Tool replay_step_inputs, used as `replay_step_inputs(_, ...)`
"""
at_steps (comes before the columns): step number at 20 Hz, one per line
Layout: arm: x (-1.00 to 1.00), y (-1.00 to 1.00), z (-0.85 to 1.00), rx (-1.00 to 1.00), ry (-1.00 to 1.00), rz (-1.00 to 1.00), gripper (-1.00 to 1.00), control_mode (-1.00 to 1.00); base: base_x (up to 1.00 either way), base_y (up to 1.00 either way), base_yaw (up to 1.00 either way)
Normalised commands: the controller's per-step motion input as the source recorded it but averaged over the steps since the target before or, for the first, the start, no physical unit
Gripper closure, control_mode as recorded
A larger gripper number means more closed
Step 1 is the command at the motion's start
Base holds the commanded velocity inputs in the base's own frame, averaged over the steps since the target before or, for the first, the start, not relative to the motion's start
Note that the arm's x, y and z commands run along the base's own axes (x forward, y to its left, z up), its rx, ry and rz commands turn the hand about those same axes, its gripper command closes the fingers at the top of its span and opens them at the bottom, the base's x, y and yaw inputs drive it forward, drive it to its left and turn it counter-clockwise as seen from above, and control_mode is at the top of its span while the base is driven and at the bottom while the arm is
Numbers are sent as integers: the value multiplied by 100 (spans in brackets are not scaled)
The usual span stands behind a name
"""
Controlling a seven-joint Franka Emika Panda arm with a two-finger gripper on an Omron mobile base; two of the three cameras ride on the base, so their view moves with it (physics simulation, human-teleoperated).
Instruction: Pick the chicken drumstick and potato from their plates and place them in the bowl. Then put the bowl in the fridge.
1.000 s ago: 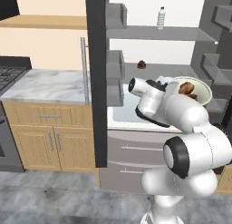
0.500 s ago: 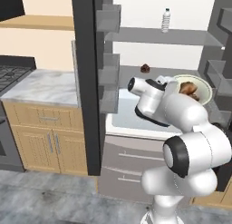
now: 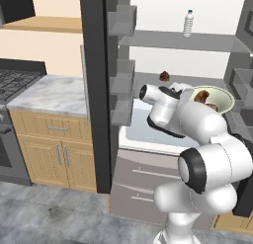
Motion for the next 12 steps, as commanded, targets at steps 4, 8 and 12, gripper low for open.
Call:
replay_step_inputs(4,0,0,0,0,0,0,100,100,-13,-5,15)
replay_step_inputs(8,0,0,0,0,0,0,100,100,-21,-6,12)
replay_step_inputs(12,0,0,0,0,0,0,100,100,-3,-15,12)
